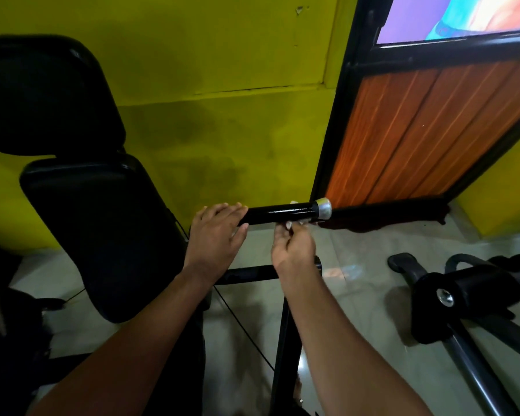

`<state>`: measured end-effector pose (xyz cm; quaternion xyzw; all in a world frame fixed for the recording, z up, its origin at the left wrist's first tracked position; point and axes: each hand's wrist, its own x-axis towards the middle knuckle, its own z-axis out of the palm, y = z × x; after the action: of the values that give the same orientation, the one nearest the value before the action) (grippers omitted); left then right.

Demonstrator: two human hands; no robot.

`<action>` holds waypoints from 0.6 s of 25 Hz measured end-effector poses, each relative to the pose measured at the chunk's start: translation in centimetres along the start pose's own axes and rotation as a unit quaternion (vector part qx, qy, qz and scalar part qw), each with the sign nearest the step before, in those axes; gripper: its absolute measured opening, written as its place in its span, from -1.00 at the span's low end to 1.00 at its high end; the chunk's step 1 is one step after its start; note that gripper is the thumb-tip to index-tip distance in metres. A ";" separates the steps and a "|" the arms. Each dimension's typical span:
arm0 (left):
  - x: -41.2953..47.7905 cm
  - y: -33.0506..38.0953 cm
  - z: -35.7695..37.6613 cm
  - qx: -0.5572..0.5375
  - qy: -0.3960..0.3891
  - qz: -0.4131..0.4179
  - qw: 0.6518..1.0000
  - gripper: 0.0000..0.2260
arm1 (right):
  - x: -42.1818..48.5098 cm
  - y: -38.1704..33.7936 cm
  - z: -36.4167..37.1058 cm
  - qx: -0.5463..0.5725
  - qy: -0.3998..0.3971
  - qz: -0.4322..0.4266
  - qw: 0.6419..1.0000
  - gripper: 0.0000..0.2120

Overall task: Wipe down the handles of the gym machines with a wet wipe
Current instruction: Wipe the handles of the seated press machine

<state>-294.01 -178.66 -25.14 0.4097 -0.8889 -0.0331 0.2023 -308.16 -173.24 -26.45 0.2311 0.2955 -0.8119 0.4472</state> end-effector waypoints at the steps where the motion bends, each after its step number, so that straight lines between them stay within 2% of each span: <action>1: -0.1 0.1 0.2 -0.002 -0.004 -0.004 1.000 -0.64 | 0.1 -0.4 0.0 -0.011 -0.025 0.005 1.000 -0.77; 5: -1.0 -0.3 0.2 0.013 -0.025 -0.009 1.000 -0.64 | 0.4 -1.0 -0.8 0.037 -0.036 -0.013 0.999 -0.74; 9: -0.6 -0.2 0.0 0.033 -0.037 0.003 0.999 -0.63 | 0.8 -1.4 -1.0 0.055 -0.012 -0.059 0.997 -0.75; 12: -0.6 -0.5 0.0 0.041 -0.039 0.003 0.998 -0.62 | -0.6 -0.2 -1.2 0.010 0.000 -0.080 0.997 -0.81; 14: -0.2 -0.7 0.0 0.036 -0.040 0.006 0.999 -0.63 | -0.9 0.6 -1.6 -0.058 0.034 -0.171 0.983 -0.86; 15: -0.2 -0.6 0.0 0.032 -0.041 0.006 0.999 -0.63 | -0.9 0.6 -1.7 -0.125 0.062 -0.246 0.959 -0.86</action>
<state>-293.50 -178.92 -25.30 0.4092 -0.8994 -0.0203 0.1524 -307.05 -171.76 -27.29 0.1434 0.4694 -0.8377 0.2395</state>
